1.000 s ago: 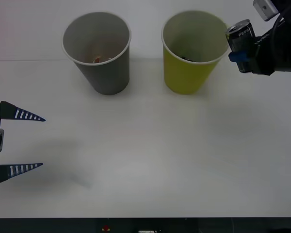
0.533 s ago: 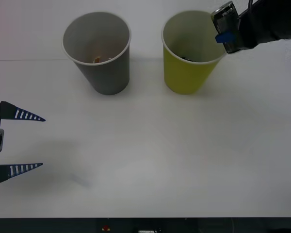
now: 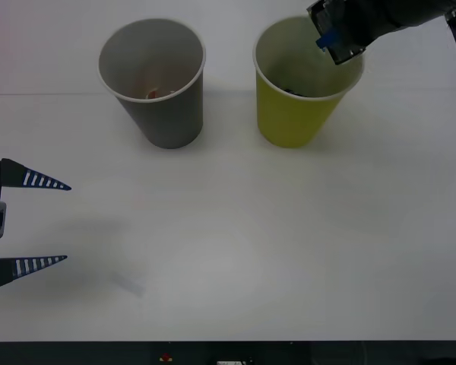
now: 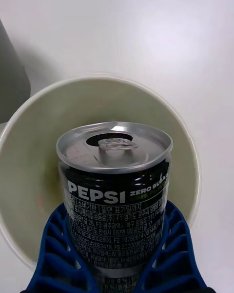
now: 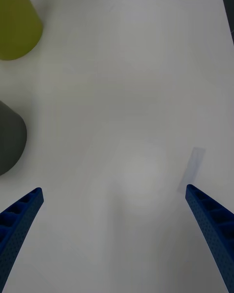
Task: Put the can into the green bin and the plastic bottle into the gray bin
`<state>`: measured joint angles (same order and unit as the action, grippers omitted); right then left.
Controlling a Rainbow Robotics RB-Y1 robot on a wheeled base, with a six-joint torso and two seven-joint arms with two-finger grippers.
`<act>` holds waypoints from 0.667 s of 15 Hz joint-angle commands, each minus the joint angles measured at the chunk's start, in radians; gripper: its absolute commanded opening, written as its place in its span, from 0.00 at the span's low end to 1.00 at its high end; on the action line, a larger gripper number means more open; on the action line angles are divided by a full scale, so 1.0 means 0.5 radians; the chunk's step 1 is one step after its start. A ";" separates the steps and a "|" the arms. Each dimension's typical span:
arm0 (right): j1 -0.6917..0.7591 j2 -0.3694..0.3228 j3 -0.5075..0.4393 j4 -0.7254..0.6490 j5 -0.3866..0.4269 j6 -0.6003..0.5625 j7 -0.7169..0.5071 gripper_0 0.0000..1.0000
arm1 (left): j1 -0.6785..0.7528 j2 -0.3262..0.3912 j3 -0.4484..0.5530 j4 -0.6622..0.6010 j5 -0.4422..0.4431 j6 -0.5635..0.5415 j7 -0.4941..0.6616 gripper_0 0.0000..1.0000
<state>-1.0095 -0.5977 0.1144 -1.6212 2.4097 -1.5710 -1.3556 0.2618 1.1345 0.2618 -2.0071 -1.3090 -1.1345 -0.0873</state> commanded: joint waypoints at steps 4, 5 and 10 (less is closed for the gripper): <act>-0.067 0.023 0.053 0.095 0.040 0.000 0.011 0.05 | 0.000 0.000 0.000 0.000 0.000 0.000 0.000 1.00; -0.067 0.023 0.053 0.095 0.046 0.000 0.042 0.30 | 0.000 0.000 0.000 0.000 0.000 0.000 0.000 1.00; -0.067 0.023 0.047 0.095 0.040 0.000 0.079 1.00 | 0.000 0.000 0.000 0.000 0.000 0.000 0.000 1.00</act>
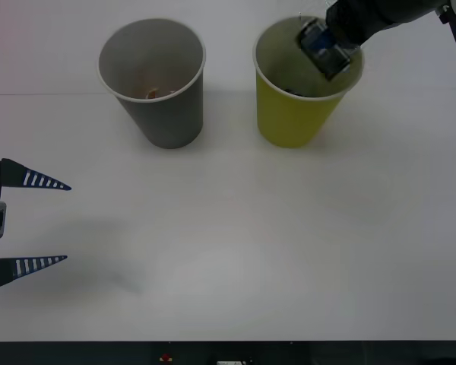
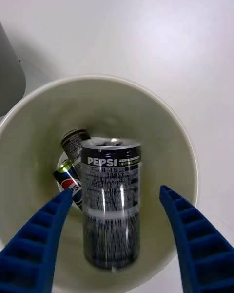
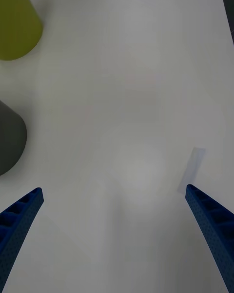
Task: Put the can into the green bin and the plastic bottle into the gray bin
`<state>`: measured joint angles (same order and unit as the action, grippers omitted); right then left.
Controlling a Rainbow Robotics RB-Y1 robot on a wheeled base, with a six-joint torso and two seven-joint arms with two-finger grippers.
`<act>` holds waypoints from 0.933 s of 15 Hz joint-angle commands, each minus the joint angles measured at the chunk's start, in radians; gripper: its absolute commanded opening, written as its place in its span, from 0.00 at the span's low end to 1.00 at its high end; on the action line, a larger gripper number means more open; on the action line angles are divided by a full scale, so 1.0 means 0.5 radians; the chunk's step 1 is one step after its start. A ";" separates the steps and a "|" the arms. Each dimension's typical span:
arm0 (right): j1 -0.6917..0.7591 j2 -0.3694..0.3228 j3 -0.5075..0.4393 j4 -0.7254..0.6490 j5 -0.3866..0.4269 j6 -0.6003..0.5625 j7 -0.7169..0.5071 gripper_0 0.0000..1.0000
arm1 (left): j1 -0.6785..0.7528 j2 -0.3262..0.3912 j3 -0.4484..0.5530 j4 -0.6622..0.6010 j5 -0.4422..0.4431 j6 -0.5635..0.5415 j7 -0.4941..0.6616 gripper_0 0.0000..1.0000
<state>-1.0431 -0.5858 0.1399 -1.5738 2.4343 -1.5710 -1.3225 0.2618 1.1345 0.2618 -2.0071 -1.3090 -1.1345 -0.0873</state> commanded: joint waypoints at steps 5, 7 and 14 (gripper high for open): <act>0.040 -0.003 -0.154 -0.022 -0.141 0.000 0.138 1.00 | 0.000 0.000 0.000 0.000 0.000 0.000 0.000 1.00; 0.141 -0.016 -0.249 -0.150 -0.193 0.000 0.212 1.00 | 0.000 0.000 0.000 0.000 0.000 0.000 0.000 1.00; 0.632 -0.025 -0.673 -0.543 -0.546 0.000 0.602 1.00 | 0.000 0.000 0.000 0.000 0.000 0.000 0.000 1.00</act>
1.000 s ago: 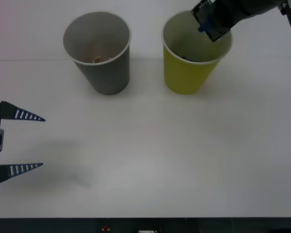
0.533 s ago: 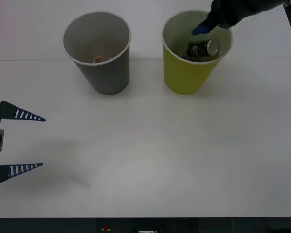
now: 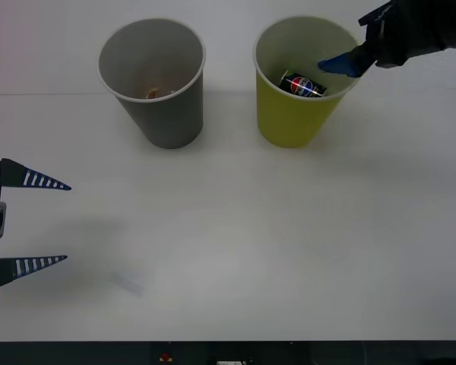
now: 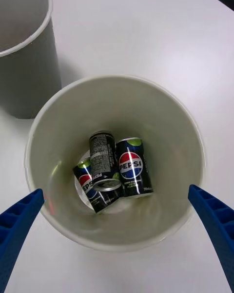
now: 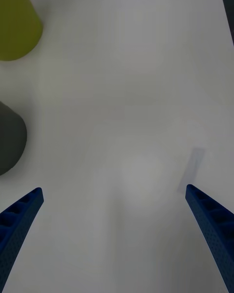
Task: Put the can into the green bin and the plastic bottle into the gray bin
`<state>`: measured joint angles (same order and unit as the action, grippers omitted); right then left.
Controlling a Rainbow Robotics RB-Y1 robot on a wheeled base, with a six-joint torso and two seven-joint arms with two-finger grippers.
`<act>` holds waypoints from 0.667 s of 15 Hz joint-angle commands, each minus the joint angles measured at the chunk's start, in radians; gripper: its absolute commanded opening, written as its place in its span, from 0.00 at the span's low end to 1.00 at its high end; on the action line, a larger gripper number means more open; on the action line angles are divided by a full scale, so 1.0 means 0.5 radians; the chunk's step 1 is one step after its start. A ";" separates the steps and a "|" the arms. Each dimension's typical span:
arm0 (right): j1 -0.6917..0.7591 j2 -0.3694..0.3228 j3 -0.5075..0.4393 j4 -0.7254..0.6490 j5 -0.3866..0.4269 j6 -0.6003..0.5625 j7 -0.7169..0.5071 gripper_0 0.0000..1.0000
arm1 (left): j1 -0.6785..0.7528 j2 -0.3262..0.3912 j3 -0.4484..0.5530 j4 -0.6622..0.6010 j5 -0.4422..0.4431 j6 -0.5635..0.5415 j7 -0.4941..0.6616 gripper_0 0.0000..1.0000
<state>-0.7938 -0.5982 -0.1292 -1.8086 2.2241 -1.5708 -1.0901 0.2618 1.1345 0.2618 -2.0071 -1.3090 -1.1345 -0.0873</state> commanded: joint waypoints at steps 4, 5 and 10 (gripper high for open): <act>0.385 0.000 -0.355 -0.132 -0.380 0.000 0.468 1.00 | 0.000 0.000 0.000 0.000 0.000 0.000 0.000 1.00; 0.431 0.000 -0.398 -0.141 -0.423 0.000 0.548 1.00 | 0.000 0.000 0.000 0.000 0.000 0.000 0.000 1.00; 0.658 -0.028 -0.521 -0.160 -0.616 0.000 0.919 1.00 | 0.000 0.000 0.000 0.000 0.000 0.000 0.000 1.00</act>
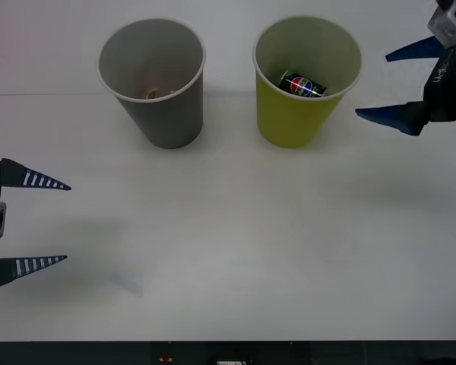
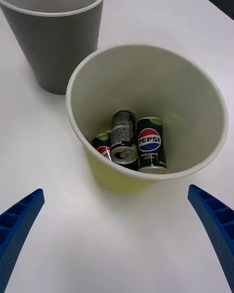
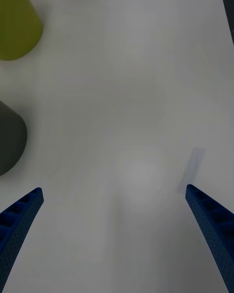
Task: Put the can into the green bin and the plastic bottle into the gray bin
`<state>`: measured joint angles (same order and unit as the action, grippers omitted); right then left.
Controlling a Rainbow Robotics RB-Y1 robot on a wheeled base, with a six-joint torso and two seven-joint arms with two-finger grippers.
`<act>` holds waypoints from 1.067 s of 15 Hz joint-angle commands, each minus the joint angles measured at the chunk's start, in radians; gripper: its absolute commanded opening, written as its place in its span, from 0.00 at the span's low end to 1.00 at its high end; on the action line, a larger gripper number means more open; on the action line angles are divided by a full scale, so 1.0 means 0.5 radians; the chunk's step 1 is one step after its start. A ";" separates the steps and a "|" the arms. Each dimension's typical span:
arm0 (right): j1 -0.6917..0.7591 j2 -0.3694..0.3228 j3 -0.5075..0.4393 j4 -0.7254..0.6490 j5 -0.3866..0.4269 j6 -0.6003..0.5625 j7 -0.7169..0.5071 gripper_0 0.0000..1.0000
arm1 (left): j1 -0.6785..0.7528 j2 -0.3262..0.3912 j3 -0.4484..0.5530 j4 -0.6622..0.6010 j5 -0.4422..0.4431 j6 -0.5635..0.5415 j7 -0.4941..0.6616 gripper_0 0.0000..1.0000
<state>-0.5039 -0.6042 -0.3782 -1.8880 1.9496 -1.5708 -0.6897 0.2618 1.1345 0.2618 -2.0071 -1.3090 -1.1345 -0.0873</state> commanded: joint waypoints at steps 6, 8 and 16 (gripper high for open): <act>0.311 -0.089 -0.057 0.002 -0.288 0.000 0.450 1.00 | 0.000 0.000 0.000 0.000 0.000 0.000 0.000 1.00; 0.385 -0.123 -0.072 -0.001 -0.377 0.000 0.484 1.00 | 0.000 0.000 0.000 0.000 0.000 0.000 0.000 1.00; 0.701 -0.329 -0.106 -0.019 -0.742 0.000 0.637 1.00 | 0.000 0.000 0.000 0.000 0.000 0.000 0.000 1.00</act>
<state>-0.1633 -0.7621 -0.4275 -1.8940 1.5851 -1.5708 -0.3806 0.2618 1.1345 0.2618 -2.0071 -1.3090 -1.1345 -0.0873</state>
